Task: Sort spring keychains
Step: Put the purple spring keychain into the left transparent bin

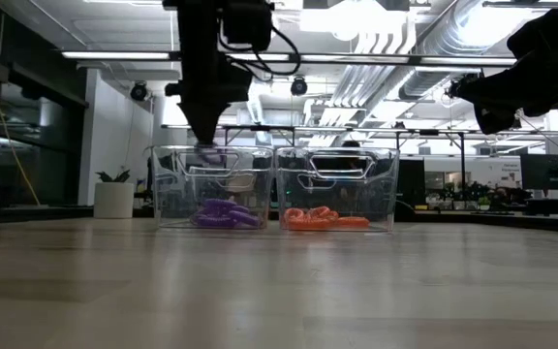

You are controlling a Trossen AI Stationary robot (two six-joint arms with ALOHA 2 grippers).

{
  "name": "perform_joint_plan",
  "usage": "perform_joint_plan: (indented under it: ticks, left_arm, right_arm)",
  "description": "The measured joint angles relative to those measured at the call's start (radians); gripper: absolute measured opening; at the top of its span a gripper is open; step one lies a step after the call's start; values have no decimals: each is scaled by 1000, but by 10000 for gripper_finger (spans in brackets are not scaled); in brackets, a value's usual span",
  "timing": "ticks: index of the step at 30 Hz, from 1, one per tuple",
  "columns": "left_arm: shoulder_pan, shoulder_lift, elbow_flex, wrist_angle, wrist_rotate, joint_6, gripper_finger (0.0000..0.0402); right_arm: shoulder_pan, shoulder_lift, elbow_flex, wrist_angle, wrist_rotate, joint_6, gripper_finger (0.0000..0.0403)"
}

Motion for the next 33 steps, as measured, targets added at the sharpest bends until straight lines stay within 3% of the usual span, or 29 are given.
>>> perform_joint_plan:
  ticks: [9,14,19,26,33]
  left_arm:
    - [-2,16,3,16,21,0,124]
    - [-10,15,2,14,60,-3,138]
    - [-65,-43,2,-5,85,-24,108]
    - [-166,-111,2,-91,87,-72,10]
    - [-294,-132,2,-135,120,-107,4]
  right_arm:
    - [0,0,0,0,0,0,11]
    - [0,0,0,0,0,0,11]
    - [0,0,0,0,0,0,11]
    - [0,0,0,0,0,0,11]
    - [0,0,0,0,0,0,11]
